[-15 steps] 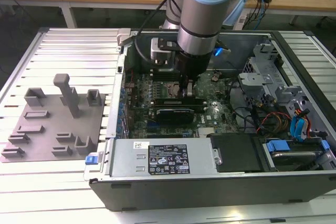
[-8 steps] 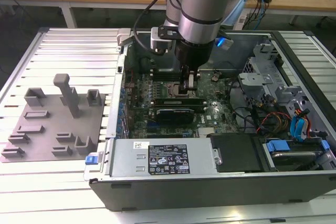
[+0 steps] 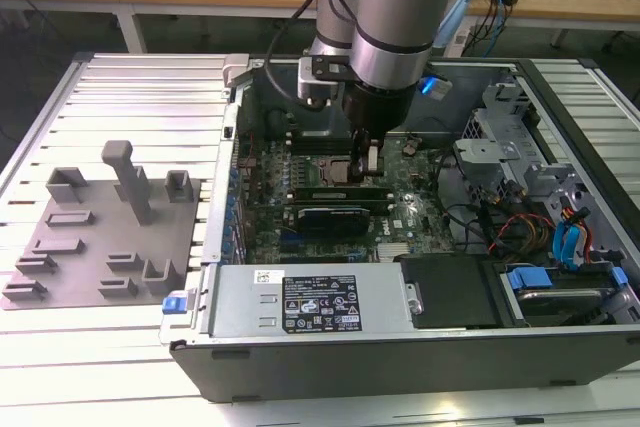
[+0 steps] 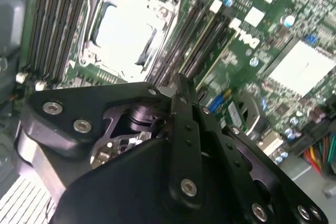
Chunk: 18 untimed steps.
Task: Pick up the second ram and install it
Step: 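Press down the second ram until it locks into place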
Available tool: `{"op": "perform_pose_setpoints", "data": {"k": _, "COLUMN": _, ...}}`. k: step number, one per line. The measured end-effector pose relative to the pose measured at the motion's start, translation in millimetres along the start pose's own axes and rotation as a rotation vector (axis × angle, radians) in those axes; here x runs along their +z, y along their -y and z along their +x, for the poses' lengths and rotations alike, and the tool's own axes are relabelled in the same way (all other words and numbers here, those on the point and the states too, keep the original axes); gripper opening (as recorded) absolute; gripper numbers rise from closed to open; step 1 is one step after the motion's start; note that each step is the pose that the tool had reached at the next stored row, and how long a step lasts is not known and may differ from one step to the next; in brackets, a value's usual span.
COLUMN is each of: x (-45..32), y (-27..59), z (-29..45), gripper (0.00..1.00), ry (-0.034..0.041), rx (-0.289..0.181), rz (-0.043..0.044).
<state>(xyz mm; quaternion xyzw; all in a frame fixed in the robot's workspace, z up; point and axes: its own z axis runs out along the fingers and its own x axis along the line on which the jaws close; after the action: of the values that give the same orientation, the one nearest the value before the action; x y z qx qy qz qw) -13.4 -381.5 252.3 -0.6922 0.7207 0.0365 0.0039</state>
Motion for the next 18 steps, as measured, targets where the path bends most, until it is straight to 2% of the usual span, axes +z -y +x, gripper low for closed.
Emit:
{"op": "perform_pose_setpoints", "data": {"k": 2, "x": 4.1, "y": 6.1, "z": 0.0, "gripper": 0.08, "ry": -0.0002, "rx": 0.0, "rz": -0.0007}}
{"op": "perform_pose_setpoints", "data": {"k": 3, "x": 8.7, "y": 18.6, "z": -1.0, "gripper": 0.08, "ry": -0.0001, "rx": 0.0, "rz": -0.0017}}
{"op": "perform_pose_setpoints", "data": {"k": 4, "x": 10.4, "y": 24.8, "z": -1.9, "gripper": 0.08, "ry": -0.0001, "rx": 0.0, "rz": -0.0026}}
{"op": "perform_pose_setpoints", "data": {"k": 6, "x": 12.8, "y": 29.0, "z": -2.9, "gripper": 0.08, "ry": -0.0002, "rx": -0.001, "rz": -0.0031}}
{"op": "perform_pose_setpoints", "data": {"k": 7, "x": 18.4, "y": 31.7, "z": -3.1, "gripper": 0.08, "ry": -0.0003, "rx": -0.001, "rz": -0.0036}}
{"op": "perform_pose_setpoints", "data": {"k": 8, "x": 20.2, "y": 31.9, "z": -2.9, "gripper": 0.08, "ry": -0.0007, "rx": -0.001, "rz": -0.0037}}
{"op": "perform_pose_setpoints", "data": {"k": 12, "x": 22.0, "y": 32.0, "z": -2.9, "gripper": 0.08, "ry": -0.0005, "rx": -0.001, "rz": -0.0037}}
{"op": "perform_pose_setpoints", "data": {"k": 14, "x": 18.0, "y": 30.4, "z": -3.2, "gripper": 0.08, "ry": 0.0001, "rx": -0.001, "rz": -0.0016}}
{"op": "perform_pose_setpoints", "data": {"k": 15, "x": 18.0, "y": 26.5, "z": -2.9, "gripper": 0.08, "ry": 0.0, "rx": -0.002, "rz": 0.0005}}
{"op": "perform_pose_setpoints", "data": {"k": 18, "x": 19.0, "y": 1.3, "z": -1.9, "gripper": 0.08, "ry": 0.0004, "rx": -0.002, "rz": 0.0129}}
